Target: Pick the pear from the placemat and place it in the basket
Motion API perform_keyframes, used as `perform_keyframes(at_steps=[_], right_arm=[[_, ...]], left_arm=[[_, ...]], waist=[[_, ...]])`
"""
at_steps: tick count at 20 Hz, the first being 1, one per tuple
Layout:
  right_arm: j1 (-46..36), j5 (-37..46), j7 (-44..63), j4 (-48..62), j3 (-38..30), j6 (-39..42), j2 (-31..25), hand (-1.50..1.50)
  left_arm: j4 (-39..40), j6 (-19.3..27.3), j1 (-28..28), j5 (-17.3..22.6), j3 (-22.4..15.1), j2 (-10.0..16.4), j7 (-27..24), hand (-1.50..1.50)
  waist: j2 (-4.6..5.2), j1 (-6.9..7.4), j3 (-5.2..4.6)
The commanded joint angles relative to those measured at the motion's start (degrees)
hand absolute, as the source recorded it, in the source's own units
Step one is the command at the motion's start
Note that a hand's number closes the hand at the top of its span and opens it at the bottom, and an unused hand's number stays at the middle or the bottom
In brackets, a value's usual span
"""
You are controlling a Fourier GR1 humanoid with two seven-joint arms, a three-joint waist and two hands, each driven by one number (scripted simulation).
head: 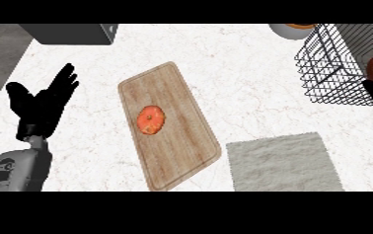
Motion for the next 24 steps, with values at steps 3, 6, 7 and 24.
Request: perform_keyframes(at_steps=[3,6,7,24], right_arm=[[-0.11,2.98,-12.99,15.22,-1.80,-3.78,-3.28,1.50],[-5.29,1.74,-16.44,23.84,-2.88,-5.34,-5.42,1.50],[-7.05,1.18,-18.30,28.90,-2.31,-4.99,-5.46,1.50],[-16.32,1.42,-34.20,58.95,-4.17,-15.60,-9.58,-1.50]], left_arm=[[-4.24,-0.44,1.86,0.13,-0.29,0.02,2.47,0.00],[-2.08,-0.45,-0.78,1.11,1.45,0.56,2.58,0.00],[-3.52,0.53,0.92,-0.44,-0.53,-1.00,2.26,0.00],[-3.50,-0.83,1.41,-0.10,0.89,-0.55,2.30,0.00]], waist=[[-0.04,0.12,0.04],[0.00,0.09,0.03],[0.07,0.42,0.04],[0.01,0.29,0.04]])
